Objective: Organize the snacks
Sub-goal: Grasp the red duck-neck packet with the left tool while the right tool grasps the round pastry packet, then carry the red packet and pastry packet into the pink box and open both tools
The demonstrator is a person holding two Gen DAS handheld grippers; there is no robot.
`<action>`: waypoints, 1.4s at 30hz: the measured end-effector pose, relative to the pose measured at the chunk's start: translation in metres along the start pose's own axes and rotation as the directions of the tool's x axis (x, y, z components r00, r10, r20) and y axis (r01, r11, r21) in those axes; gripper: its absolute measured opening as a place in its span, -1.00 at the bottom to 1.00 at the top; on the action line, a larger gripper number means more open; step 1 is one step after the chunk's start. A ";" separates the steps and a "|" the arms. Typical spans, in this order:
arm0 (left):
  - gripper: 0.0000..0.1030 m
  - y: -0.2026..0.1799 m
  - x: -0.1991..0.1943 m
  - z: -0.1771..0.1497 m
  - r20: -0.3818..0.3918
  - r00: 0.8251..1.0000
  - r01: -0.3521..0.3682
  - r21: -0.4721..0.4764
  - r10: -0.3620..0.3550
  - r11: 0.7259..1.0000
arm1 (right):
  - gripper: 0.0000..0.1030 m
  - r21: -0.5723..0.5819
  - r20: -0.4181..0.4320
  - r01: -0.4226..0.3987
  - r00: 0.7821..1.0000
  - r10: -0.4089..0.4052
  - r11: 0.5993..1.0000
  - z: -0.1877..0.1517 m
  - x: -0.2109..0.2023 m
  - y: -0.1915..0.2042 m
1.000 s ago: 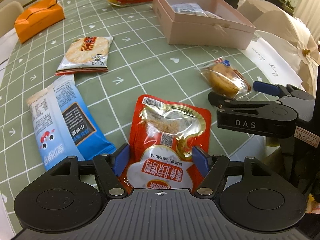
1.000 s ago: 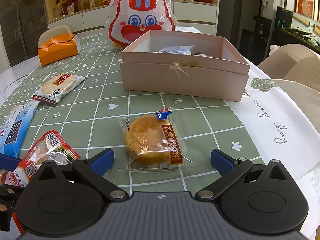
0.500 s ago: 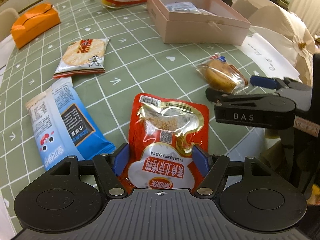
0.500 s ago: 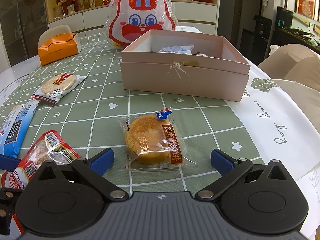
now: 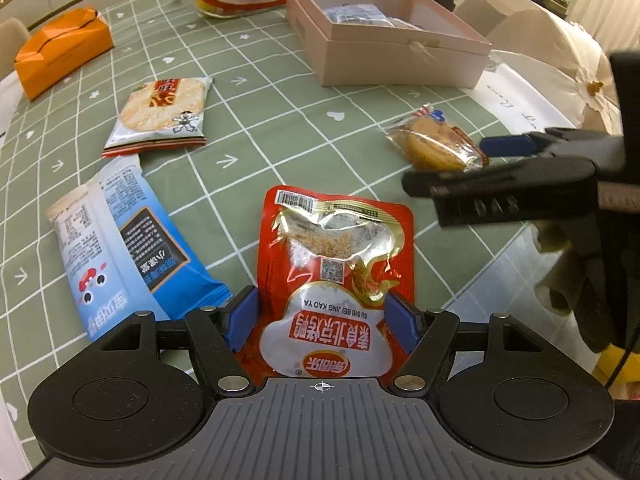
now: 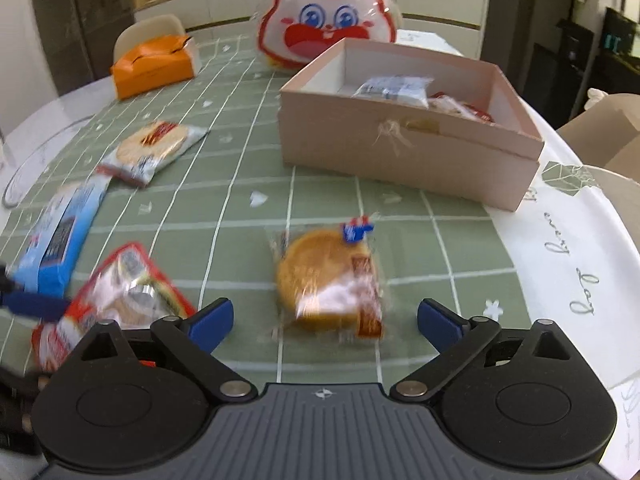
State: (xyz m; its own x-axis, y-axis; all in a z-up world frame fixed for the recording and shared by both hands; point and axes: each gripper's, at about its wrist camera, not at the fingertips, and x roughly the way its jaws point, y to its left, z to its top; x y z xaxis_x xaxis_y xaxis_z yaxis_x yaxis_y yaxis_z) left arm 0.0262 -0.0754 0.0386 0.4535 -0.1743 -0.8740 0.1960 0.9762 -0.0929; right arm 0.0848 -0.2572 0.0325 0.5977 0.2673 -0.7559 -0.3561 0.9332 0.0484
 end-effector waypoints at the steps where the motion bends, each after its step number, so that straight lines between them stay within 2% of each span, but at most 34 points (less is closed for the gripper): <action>1: 0.43 0.000 0.000 -0.001 0.004 1.000 0.002 -0.003 -0.002 1.000 | 0.85 0.008 -0.002 -0.002 1.000 0.002 1.000 0.003 0.002 0.000; 4: 0.41 0.001 -0.002 -0.003 0.022 1.000 0.009 0.000 -0.009 1.000 | 0.75 0.022 0.002 0.008 1.000 -0.008 1.000 0.008 0.007 0.001; 5: 0.39 0.002 -0.003 -0.005 0.030 1.000 0.009 0.002 -0.009 1.000 | 0.63 0.017 0.003 0.016 1.000 -0.016 1.000 0.010 0.009 0.003; 6: 0.36 0.002 -0.004 -0.006 0.037 0.999 0.009 0.003 -0.009 1.000 | 0.37 0.006 0.007 0.026 1.000 -0.026 1.000 0.012 0.009 0.004; 8: 0.32 0.005 -0.005 -0.007 0.049 0.999 0.016 -0.002 -0.016 1.000 | 0.07 -0.023 0.001 0.025 1.000 -0.025 0.999 0.016 0.006 0.006; 11: 0.23 0.010 -0.007 -0.009 0.064 0.998 0.028 -0.033 -0.026 0.999 | 0.06 -0.022 -0.006 -0.010 1.000 0.009 1.000 0.018 -0.005 0.007; 20: 0.02 0.012 -0.011 -0.010 0.067 0.996 0.060 -0.063 -0.055 0.996 | 0.06 -0.036 -0.011 -0.030 1.000 0.029 0.999 0.011 -0.033 0.008; 32: -0.16 -0.001 -0.029 -0.006 0.128 0.987 0.103 -0.018 -0.100 0.995 | 0.06 -0.027 -0.037 -0.023 0.999 0.022 0.999 0.002 -0.054 -0.001; 38: -0.20 -0.010 -0.053 0.007 0.224 0.962 0.154 0.026 -0.156 0.988 | 0.06 -0.021 -0.001 -0.014 1.000 0.014 1.000 0.009 -0.077 -0.010; 41: -0.23 -0.006 -0.067 0.029 0.287 0.938 0.199 0.020 -0.196 0.980 | 0.06 -0.005 0.047 -0.018 0.999 0.018 1.000 0.023 -0.094 -0.021; 42: -0.23 -0.003 -0.074 0.043 0.320 0.923 0.218 0.015 -0.211 0.976 | 0.06 -0.004 0.073 -0.018 0.997 0.018 1.000 0.030 -0.102 -0.025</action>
State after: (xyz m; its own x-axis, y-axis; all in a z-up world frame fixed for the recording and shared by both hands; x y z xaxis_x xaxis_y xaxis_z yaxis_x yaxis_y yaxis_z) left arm 0.0291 -0.0706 0.1243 0.6558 -0.4086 -0.6348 0.3033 0.9126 -0.2741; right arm 0.0547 -0.3002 0.1280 0.6422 0.3009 -0.7050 -0.3692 0.9274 0.0595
